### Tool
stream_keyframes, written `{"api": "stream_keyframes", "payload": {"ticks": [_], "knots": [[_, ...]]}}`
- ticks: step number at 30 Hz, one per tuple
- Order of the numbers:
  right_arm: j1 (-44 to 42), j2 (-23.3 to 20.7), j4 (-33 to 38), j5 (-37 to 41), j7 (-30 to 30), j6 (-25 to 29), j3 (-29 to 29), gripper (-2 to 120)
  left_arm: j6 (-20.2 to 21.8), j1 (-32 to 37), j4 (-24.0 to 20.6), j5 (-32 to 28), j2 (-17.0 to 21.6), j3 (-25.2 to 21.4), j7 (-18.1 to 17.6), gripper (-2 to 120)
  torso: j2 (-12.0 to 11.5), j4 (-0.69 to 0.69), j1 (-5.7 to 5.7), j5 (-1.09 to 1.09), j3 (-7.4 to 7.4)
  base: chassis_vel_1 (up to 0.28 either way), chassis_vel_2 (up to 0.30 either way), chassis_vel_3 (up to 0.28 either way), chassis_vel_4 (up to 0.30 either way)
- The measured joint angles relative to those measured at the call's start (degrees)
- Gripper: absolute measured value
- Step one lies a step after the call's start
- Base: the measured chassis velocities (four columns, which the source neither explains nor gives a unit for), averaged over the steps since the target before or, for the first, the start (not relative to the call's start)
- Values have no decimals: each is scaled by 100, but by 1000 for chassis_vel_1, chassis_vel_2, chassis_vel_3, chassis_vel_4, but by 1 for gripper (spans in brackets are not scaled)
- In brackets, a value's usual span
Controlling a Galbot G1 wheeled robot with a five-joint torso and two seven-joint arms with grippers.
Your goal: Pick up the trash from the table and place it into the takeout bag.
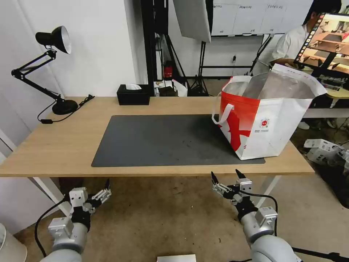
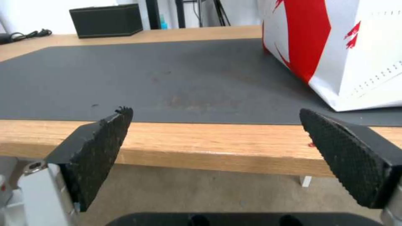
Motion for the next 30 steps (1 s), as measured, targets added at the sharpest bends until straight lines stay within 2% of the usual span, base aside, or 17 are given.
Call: {"api": "stream_keyframes", "payload": {"ticks": [10,30], "knots": [[0,0,0,0,0,0,0,100,-67,-242,79,-39,74,154,7,100,0,0,0,0,0,0,0,0,0],[0,0,0,0,0,0,0,100,-112,-268,42,-30,105,192,7,100,0,0,0,0,0,0,0,0,0]]}}
